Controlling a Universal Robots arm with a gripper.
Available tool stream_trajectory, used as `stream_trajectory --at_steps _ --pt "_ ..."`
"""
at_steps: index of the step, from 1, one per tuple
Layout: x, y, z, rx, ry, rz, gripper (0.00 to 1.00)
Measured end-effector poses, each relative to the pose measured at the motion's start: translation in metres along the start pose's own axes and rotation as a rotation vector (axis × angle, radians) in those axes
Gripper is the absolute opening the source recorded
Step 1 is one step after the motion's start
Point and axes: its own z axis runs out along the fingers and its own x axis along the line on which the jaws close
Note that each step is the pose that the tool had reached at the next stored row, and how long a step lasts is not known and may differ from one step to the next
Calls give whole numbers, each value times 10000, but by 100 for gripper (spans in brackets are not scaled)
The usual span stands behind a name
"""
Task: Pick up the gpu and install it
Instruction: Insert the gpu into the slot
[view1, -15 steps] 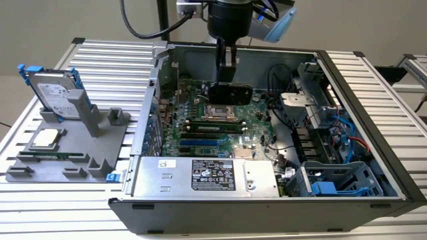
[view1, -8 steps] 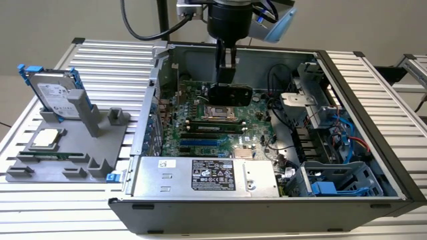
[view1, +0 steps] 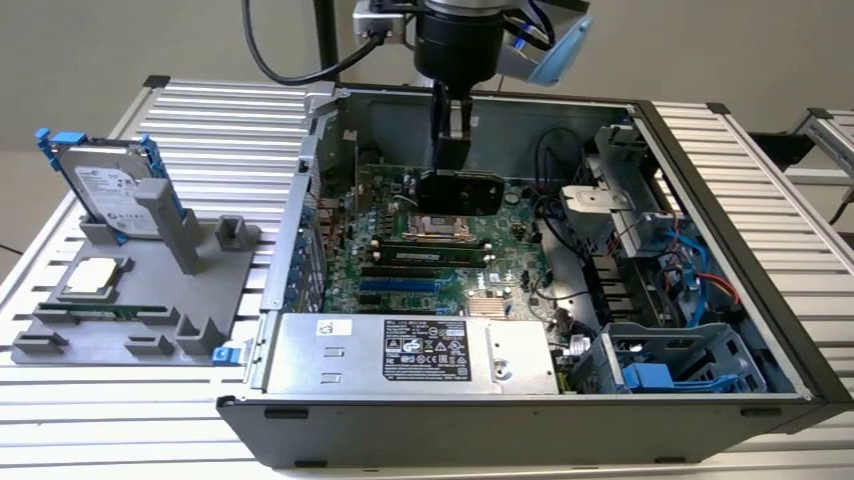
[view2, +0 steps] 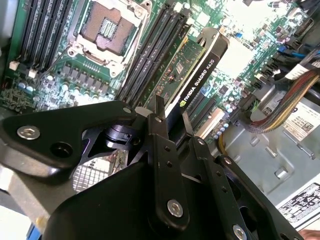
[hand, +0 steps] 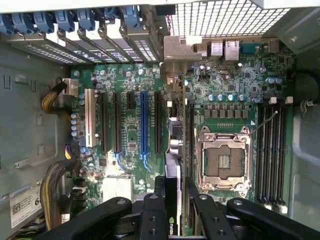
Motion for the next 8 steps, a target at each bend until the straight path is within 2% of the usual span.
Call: stream_trajectory --at_steps 8 --pt "-13 1 39 3 80 0 0"
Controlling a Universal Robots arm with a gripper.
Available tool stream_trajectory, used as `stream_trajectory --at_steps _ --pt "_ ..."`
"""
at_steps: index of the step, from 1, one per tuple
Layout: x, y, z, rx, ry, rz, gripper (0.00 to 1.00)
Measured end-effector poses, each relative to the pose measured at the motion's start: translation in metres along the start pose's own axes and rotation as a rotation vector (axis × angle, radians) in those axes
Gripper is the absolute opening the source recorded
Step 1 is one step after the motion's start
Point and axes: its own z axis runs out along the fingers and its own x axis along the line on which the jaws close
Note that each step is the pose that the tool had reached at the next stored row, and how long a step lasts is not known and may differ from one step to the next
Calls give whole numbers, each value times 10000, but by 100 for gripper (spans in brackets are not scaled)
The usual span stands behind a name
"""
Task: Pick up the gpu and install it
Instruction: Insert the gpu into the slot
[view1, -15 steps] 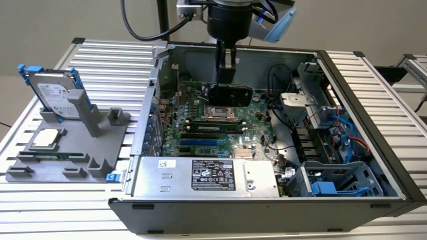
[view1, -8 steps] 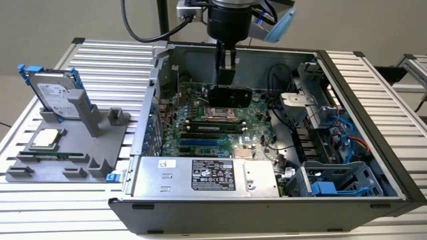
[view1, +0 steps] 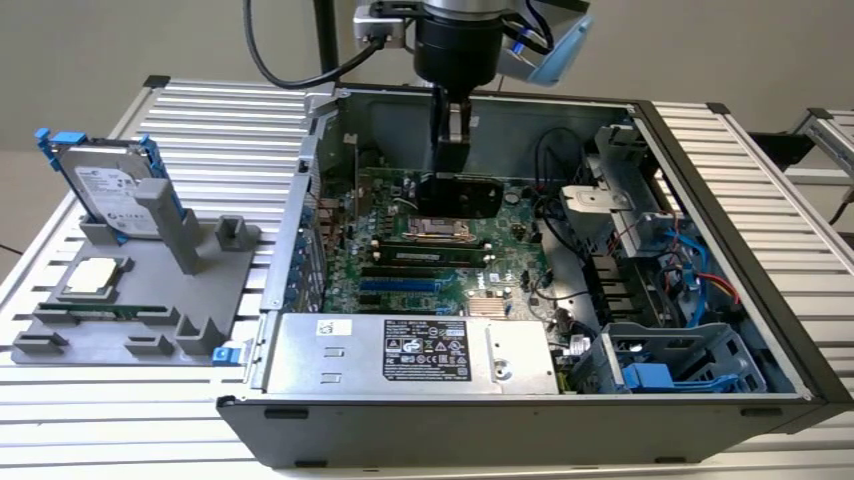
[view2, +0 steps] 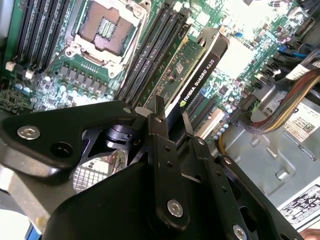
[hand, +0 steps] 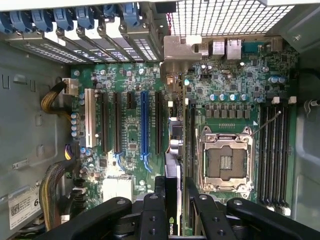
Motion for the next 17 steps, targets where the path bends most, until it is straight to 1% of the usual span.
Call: stream_trajectory --at_steps 12,17 --pt "-21 1 59 3 110 -1 0" --pt "-22 1 68 3 115 0 0"
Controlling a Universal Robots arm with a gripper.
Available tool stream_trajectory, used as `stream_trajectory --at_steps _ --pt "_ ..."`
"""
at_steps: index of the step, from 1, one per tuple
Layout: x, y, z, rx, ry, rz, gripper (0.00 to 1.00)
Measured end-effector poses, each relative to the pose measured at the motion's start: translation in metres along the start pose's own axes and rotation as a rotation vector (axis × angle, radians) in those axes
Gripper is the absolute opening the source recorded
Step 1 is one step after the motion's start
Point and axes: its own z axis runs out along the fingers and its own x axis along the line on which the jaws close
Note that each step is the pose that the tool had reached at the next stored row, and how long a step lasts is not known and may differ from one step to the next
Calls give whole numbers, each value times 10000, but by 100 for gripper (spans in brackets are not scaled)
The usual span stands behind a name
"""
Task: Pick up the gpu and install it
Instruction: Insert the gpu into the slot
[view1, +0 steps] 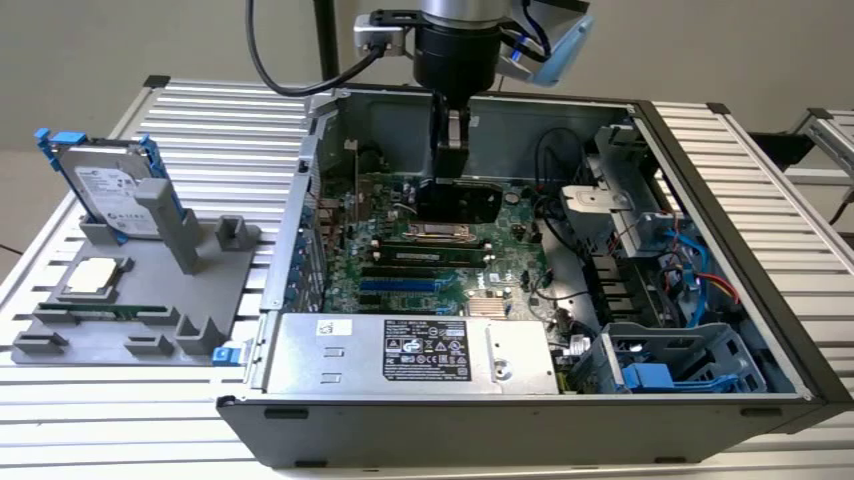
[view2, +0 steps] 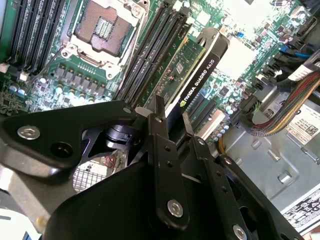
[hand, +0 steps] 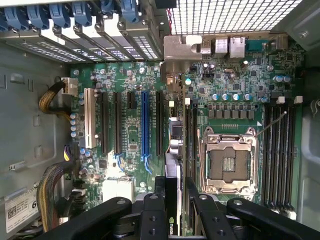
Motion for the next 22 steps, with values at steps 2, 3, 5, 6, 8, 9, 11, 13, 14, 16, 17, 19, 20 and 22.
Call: stream_trajectory --at_steps 2,3,5,6,8,9,11,13,14,16,17,19,20,22 --pt "-1 0 6 1 -2 0 0" --pt "-1 0 6 1 -1 -1 0" --pt "-1 0 8 1 -1 0 0" --pt "-1 0 8 1 -1 0 0" --pt "-1 0 8 1 -2 0 0" --pt "-1 0 8 1 -1 0 0" --pt "-1 0 8 1 -2 0 0" --pt "-2 0 15 3 -6 0 0" --pt "-3 0 18 3 -5 0 0" --pt "-3 0 21 1 0 0 0" --pt "-3 0 23 1 -1 0 0" --pt "-4 1 24 2 -2 0 0" --pt "-4 1 24 2 -3 0 0" --pt "-4 1 23 2 -1 0 0"
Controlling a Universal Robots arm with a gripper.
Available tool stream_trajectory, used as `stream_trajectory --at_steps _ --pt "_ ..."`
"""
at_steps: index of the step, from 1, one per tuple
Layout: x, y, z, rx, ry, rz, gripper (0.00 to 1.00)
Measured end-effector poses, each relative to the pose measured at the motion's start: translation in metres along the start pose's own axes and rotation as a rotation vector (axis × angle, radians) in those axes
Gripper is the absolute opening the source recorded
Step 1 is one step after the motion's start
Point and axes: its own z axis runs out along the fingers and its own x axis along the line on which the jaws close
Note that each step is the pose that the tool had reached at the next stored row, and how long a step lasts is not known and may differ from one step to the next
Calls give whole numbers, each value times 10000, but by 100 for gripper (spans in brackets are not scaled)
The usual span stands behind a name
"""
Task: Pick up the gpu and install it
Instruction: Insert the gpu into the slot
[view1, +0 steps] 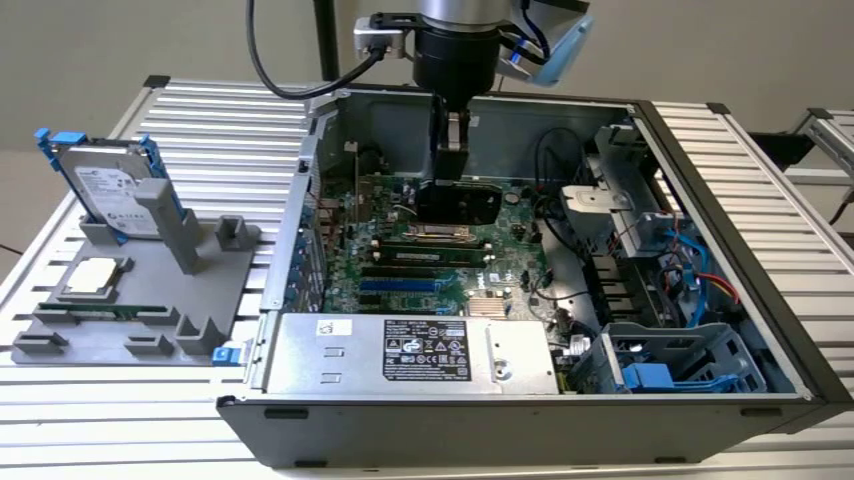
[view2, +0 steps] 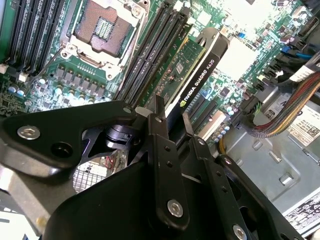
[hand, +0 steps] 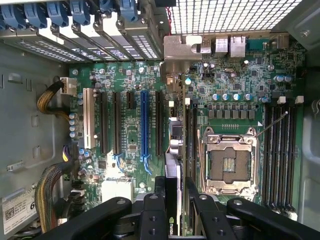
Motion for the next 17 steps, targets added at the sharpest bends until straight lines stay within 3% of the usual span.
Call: stream_trajectory --at_steps 6,17 --pt "-3 0 18 0 0 -1 0" --pt "-2 12 148 -1 1 0 0"
